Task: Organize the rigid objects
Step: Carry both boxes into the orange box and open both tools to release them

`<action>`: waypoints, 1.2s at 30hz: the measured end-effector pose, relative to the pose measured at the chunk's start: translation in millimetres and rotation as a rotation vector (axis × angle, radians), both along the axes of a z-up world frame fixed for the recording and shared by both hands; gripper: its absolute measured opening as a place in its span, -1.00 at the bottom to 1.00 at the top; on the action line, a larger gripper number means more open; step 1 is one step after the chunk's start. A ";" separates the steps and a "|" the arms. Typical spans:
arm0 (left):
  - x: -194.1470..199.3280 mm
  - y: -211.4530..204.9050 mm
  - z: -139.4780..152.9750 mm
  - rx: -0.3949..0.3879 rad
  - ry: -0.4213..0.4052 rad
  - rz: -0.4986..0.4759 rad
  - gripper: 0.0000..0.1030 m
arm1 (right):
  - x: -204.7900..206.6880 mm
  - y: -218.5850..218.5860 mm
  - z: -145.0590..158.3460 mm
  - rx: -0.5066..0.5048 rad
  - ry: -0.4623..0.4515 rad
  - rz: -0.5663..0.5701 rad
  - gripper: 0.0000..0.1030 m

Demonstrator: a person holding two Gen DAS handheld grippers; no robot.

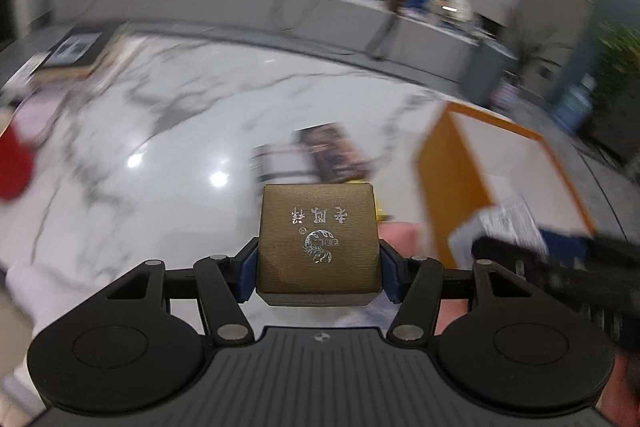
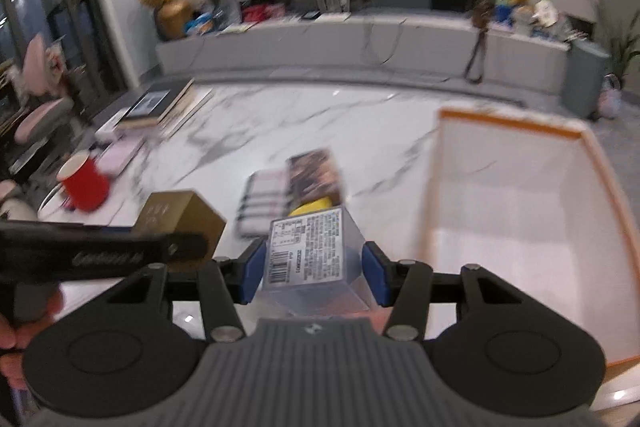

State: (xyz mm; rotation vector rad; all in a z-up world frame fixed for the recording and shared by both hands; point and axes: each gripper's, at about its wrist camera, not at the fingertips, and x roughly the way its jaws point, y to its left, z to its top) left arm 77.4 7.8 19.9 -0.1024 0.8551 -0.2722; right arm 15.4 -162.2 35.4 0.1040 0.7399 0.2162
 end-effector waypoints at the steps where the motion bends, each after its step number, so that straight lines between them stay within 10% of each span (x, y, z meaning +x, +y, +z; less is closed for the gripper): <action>1: -1.0 -10.2 4.4 0.011 -0.012 -0.052 0.30 | -1.0 -9.9 4.4 -0.006 -0.007 -0.021 0.02; 17: 25.2 -189.8 26.1 0.204 -0.143 -0.767 0.30 | 11.0 -142.1 -21.1 0.043 0.150 -0.261 0.02; 36: 56.5 -223.1 -52.4 0.397 -0.020 -1.101 0.30 | 37.6 -158.5 -87.7 0.082 0.365 -0.226 0.02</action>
